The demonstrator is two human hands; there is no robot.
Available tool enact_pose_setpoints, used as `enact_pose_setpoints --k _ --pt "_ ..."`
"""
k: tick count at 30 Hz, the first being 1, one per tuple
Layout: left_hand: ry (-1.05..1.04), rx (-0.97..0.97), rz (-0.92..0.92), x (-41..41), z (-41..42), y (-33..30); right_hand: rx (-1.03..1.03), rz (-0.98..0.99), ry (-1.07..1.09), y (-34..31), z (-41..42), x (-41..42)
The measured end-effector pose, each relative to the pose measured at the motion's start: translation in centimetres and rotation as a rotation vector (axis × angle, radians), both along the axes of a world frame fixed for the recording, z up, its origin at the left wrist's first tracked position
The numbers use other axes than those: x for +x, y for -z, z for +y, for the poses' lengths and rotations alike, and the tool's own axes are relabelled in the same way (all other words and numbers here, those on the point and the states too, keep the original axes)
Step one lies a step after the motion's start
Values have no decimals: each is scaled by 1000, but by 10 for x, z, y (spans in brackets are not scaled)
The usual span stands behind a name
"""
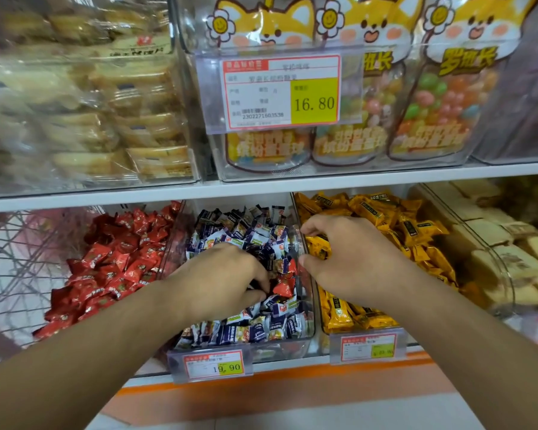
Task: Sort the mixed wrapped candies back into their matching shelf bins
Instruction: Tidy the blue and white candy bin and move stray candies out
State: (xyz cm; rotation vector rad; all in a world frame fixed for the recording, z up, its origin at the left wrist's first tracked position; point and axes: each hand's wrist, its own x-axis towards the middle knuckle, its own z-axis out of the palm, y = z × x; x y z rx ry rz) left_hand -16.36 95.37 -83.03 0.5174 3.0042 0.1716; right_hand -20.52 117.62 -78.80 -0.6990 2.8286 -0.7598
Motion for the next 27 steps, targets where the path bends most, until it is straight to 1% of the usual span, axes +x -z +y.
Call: enact_pose_setpoints --k 3,5,8,10,16,19,23,25,27 --pt "-27 -4 -5 -1 3 2 -2 -6 -8 1 1 0" --pt "-78 29 -16 -5 8 4 1 -6 -10 1 1 -1" --pt "-135 186 -14 -15 21 4 2 4 -7 2 0 -2" --pt "-155 256 -68 -23 31 5 0 7 -2 3 0 -2" --pt "-173 103 -140 -43 29 17 0 15 -11 3 1 -2" --pt "-130 70 -172 -46 26 16 2 11 -15 3 1 -2" --pt "-121 56 -225 -46 24 16 2 17 -14 3 -1 -3" --pt "-106 44 -208 -44 24 13 2 28 -15 4 -1 -3" --pt "-78 29 -142 -42 26 12 1 40 -16 5 -1 -3"
